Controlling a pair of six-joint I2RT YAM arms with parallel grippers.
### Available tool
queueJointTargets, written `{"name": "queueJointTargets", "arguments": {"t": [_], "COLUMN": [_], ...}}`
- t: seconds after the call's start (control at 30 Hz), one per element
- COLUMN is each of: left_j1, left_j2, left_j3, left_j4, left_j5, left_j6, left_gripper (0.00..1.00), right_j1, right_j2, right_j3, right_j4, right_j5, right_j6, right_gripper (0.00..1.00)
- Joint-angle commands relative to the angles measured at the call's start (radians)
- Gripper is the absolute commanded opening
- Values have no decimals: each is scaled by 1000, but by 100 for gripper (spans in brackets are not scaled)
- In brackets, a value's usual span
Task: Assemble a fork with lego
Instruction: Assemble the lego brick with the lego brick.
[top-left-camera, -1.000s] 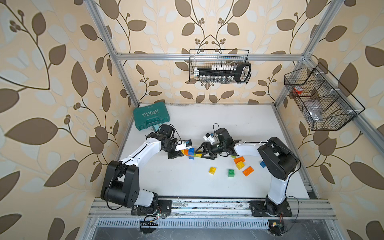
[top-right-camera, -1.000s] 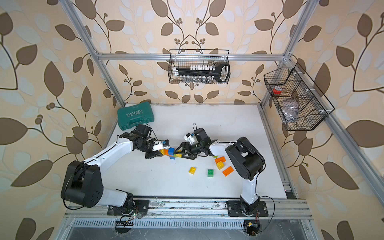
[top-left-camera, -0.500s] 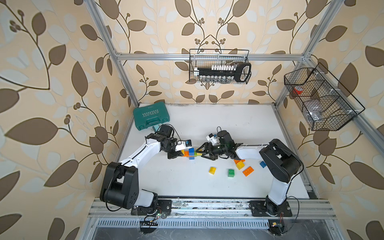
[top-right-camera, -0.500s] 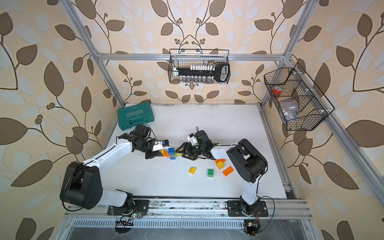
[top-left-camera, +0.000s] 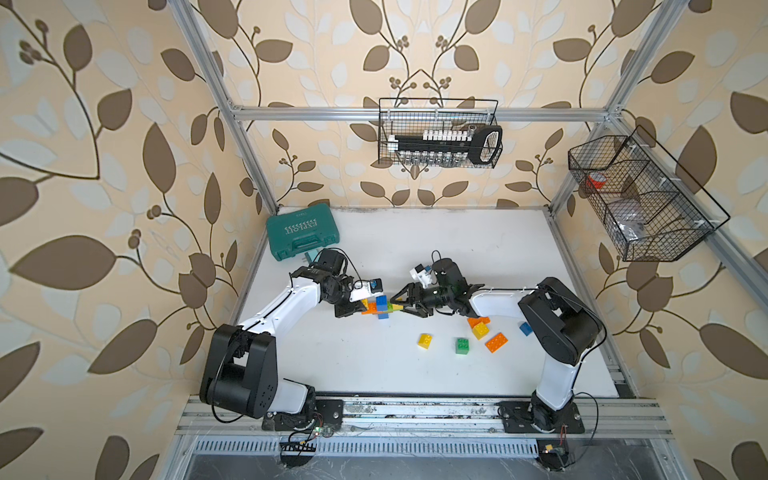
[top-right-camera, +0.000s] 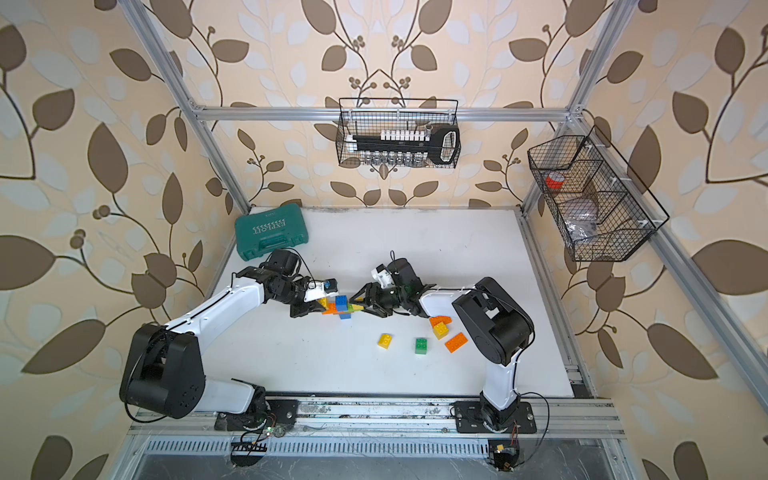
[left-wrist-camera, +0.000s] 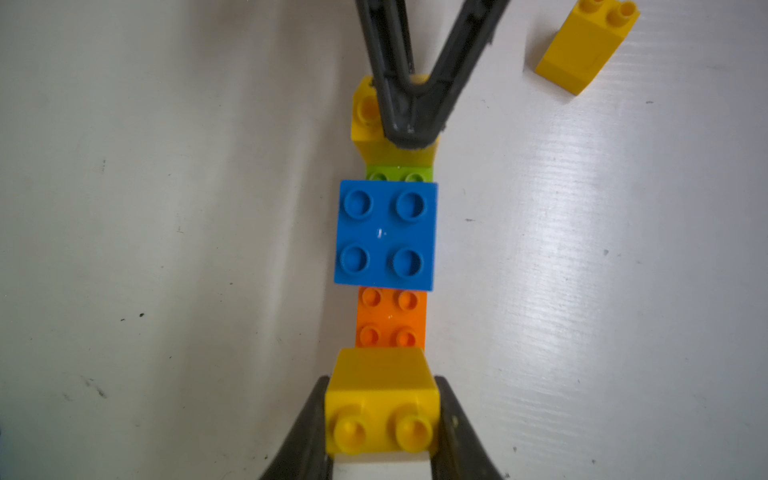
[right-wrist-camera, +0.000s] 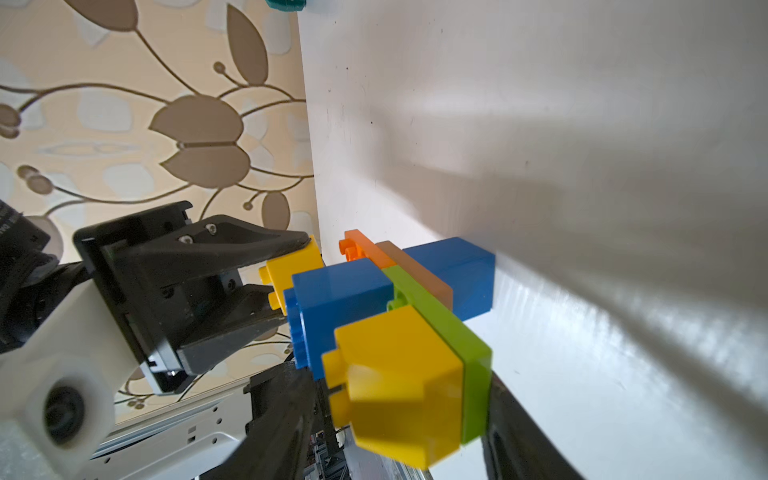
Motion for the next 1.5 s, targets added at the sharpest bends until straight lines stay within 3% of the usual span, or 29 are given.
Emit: {"name": "queueJointTargets", "arguments": {"t": [0.0,0.5,0.7,1.47], "left_j1": [12,21,48,18], "left_j2": [-33,-54,-65,34], "left_j3": [-7,-18,-34,-8], "left_j4": [-5,-11,-53,-8], "left_j5": [39,26,16,54], "left_j6": [-9,-6,58,81], "left_gripper": [0,0,0,0], "right_j1": [2,-10,-13,-22], "right_j2": [28,52,52,91], "right_j3": [35,43,47,60], "right_j4": [-27,-28,-28,-9], "right_j5": [-24,-51,-58,-82], "right_j6": [-28,-28,-27,-17], "right_gripper": [59,53,53,51]}}
